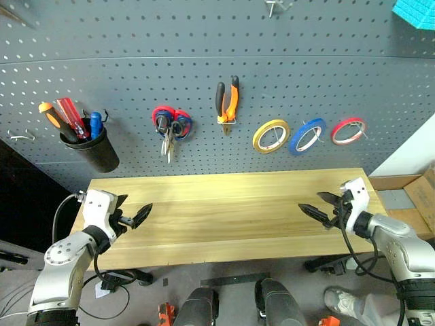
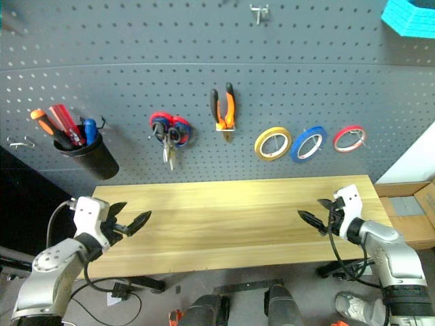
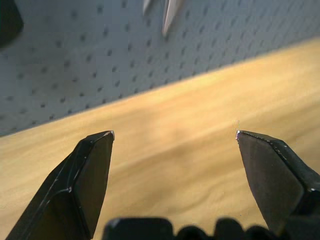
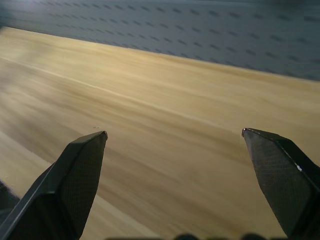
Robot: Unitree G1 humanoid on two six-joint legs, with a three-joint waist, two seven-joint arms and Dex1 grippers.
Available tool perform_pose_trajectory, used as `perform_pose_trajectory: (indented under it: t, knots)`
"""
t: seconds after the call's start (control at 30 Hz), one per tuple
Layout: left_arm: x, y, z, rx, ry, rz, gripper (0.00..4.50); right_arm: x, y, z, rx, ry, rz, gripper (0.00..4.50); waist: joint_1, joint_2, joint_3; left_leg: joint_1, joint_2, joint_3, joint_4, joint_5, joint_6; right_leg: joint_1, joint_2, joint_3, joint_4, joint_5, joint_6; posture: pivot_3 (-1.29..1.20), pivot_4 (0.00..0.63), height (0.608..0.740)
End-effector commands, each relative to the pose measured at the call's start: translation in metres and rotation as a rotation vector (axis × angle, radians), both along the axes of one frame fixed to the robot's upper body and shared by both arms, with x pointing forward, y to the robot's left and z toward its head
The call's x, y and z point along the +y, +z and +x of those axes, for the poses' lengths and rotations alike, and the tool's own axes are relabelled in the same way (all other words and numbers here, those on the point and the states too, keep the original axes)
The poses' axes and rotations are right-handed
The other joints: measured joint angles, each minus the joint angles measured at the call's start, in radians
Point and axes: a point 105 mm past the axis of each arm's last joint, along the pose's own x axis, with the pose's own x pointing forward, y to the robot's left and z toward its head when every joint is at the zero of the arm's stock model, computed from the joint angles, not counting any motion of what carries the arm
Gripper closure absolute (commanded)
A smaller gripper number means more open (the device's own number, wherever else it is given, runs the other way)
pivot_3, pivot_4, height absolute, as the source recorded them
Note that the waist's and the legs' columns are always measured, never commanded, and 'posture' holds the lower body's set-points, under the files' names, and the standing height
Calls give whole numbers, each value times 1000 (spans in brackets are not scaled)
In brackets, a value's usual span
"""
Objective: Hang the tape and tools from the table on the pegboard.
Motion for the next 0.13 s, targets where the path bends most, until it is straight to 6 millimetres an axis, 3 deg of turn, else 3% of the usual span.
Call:
perform_pose_trajectory:
  t: [0.03, 0.13]
  knots:
    - [-4, 10, 3, -60, -30, 21, 309, -9, 7, 7, -63, -23, -37, 0, 1, -1, -8, 0, 0, 0, 0, 0, 0, 1, 0, 0, 0, 0, 0, -70, 118, 740]
    - [-3, 14, 8, -84, -22, 26, 309, -10, 7, 12, -73, -29, -34, 0, 3, 1, -17, 1, 0, 0, 1, 0, 1, 2, 0, 0, -1, 1, 2, -64, 101, 740]
